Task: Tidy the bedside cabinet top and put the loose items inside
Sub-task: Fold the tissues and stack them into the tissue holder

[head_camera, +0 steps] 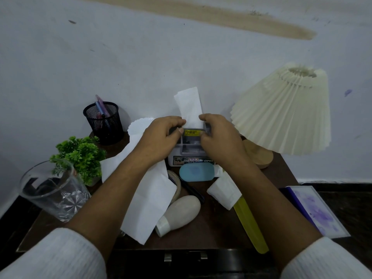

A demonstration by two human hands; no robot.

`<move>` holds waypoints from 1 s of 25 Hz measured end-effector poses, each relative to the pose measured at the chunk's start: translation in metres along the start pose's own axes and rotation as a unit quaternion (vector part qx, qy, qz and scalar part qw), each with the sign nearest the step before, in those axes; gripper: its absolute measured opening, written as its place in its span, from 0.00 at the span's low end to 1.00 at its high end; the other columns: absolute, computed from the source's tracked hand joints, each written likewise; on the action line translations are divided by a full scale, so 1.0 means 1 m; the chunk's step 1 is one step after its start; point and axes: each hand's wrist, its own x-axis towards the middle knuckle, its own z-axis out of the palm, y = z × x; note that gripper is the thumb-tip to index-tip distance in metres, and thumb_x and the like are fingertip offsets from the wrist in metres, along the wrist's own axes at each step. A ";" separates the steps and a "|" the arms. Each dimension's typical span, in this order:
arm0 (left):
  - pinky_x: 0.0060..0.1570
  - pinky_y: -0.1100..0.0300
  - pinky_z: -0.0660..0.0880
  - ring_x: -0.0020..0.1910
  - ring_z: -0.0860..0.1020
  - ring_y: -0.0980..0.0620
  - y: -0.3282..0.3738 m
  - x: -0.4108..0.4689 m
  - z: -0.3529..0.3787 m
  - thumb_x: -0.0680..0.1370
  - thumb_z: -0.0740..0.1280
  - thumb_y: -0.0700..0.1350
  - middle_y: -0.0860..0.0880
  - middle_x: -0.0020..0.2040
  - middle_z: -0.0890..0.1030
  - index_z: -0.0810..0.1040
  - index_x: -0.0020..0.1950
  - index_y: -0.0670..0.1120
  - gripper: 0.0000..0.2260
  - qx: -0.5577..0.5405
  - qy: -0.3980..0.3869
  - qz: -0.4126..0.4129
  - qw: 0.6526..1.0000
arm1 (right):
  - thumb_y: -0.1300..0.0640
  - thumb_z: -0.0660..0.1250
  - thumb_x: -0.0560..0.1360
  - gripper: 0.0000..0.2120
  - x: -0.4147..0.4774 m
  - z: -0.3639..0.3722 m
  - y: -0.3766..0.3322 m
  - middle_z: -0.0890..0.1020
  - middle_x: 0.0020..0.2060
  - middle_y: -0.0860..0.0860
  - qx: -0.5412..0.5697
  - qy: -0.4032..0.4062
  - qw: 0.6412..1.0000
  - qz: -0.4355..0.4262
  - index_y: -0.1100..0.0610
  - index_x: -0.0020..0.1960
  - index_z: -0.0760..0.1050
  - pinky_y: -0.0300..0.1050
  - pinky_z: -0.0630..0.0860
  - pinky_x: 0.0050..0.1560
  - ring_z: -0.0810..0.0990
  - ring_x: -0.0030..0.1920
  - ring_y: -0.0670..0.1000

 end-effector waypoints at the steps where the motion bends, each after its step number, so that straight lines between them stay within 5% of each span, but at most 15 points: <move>1: 0.65 0.66 0.64 0.67 0.73 0.57 -0.002 0.000 -0.002 0.82 0.64 0.41 0.50 0.68 0.78 0.79 0.69 0.46 0.15 0.017 -0.007 0.016 1.000 | 0.60 0.65 0.79 0.22 0.001 0.000 0.001 0.75 0.69 0.51 0.007 0.004 1.000 0.000 0.53 0.72 0.72 0.49 0.75 0.63 0.76 0.65 0.52; 8: 0.64 0.75 0.61 0.68 0.71 0.59 -0.014 0.004 -0.008 0.82 0.63 0.36 0.55 0.64 0.79 0.83 0.64 0.50 0.16 -0.016 -0.015 0.027 0.999 | 0.60 0.66 0.78 0.14 0.008 0.003 0.004 0.78 0.63 0.51 0.056 0.027 0.998 0.020 0.52 0.63 0.76 0.45 0.77 0.54 0.76 0.53 0.47; 12: 0.57 0.82 0.62 0.64 0.73 0.62 -0.014 0.006 -0.007 0.82 0.63 0.38 0.54 0.64 0.79 0.83 0.64 0.48 0.14 -0.016 -0.026 0.015 0.999 | 0.60 0.64 0.79 0.20 0.010 0.004 0.001 0.78 0.66 0.54 0.024 0.008 1.000 0.019 0.57 0.71 0.72 0.50 0.76 0.63 0.77 0.64 0.53; 18: 0.57 0.82 0.64 0.64 0.74 0.60 -0.013 0.010 -0.009 0.82 0.64 0.38 0.55 0.66 0.78 0.82 0.65 0.47 0.14 -0.027 -0.025 -0.001 0.999 | 0.58 0.64 0.79 0.19 0.011 0.005 -0.001 0.75 0.67 0.53 0.005 0.020 1.000 0.010 0.55 0.70 0.71 0.49 0.78 0.56 0.78 0.60 0.53; 22: 0.65 0.67 0.70 0.65 0.75 0.58 -0.011 0.013 -0.011 0.82 0.65 0.40 0.54 0.67 0.78 0.82 0.65 0.48 0.13 -0.012 -0.050 -0.010 0.999 | 0.57 0.64 0.80 0.16 0.013 0.006 -0.001 0.77 0.64 0.52 -0.016 0.009 1.000 0.007 0.53 0.67 0.71 0.50 0.79 0.52 0.79 0.55 0.52; 25: 0.63 0.71 0.69 0.64 0.72 0.61 -0.007 0.014 -0.006 0.82 0.66 0.41 0.56 0.67 0.75 0.79 0.69 0.47 0.15 -0.046 -0.039 -0.020 0.998 | 0.57 0.63 0.80 0.14 0.013 0.006 -0.001 0.80 0.59 0.52 -0.030 0.000 1.000 -0.001 0.54 0.65 0.73 0.48 0.78 0.50 0.79 0.53 0.52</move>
